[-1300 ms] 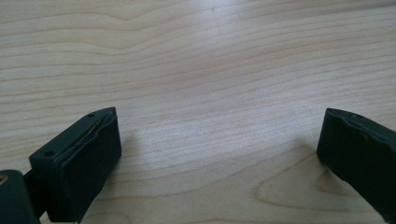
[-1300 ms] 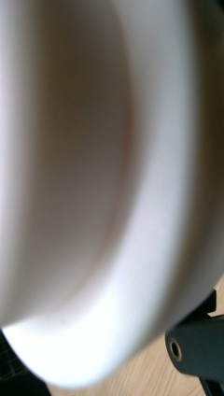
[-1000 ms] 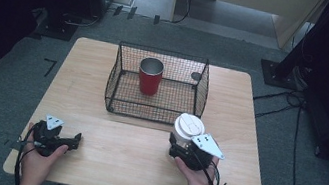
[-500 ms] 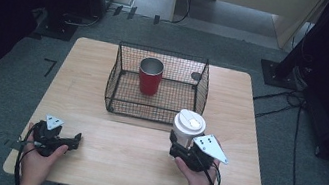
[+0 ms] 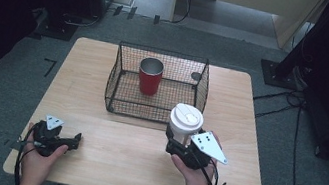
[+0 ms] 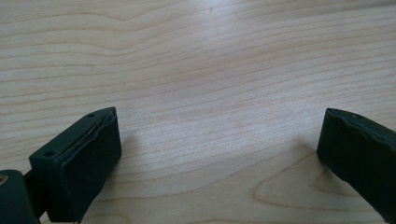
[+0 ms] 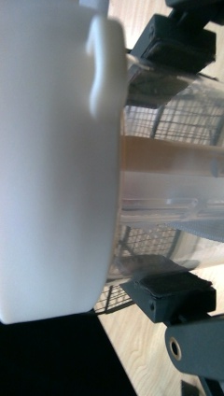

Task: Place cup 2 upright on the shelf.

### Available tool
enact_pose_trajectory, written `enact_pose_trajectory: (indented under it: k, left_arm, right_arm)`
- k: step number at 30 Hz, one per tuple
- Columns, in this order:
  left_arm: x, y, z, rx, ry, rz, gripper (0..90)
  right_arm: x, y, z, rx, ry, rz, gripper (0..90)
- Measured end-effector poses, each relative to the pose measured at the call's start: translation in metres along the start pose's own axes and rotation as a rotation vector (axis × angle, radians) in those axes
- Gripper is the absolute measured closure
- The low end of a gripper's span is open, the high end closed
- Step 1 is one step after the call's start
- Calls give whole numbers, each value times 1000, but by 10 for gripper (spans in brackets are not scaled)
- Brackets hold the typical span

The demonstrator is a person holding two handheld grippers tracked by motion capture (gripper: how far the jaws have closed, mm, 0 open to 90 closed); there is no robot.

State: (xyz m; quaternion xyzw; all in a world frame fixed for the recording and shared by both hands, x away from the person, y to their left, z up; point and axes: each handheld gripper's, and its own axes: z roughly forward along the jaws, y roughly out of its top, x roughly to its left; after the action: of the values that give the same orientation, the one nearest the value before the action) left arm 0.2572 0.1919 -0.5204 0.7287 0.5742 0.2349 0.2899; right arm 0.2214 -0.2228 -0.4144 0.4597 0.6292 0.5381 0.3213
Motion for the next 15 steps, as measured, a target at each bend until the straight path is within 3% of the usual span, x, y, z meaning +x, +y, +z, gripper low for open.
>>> enact_pose_trajectory:
  k: [7,15]
  left_arm:
    - [0,0,0,0,0,0,5]
    - [0,0,0,0,0,0,5]
  right_arm:
    - [3,10,1,-65,3,3,166]
    - [8,20,5,-92,30,0,166]
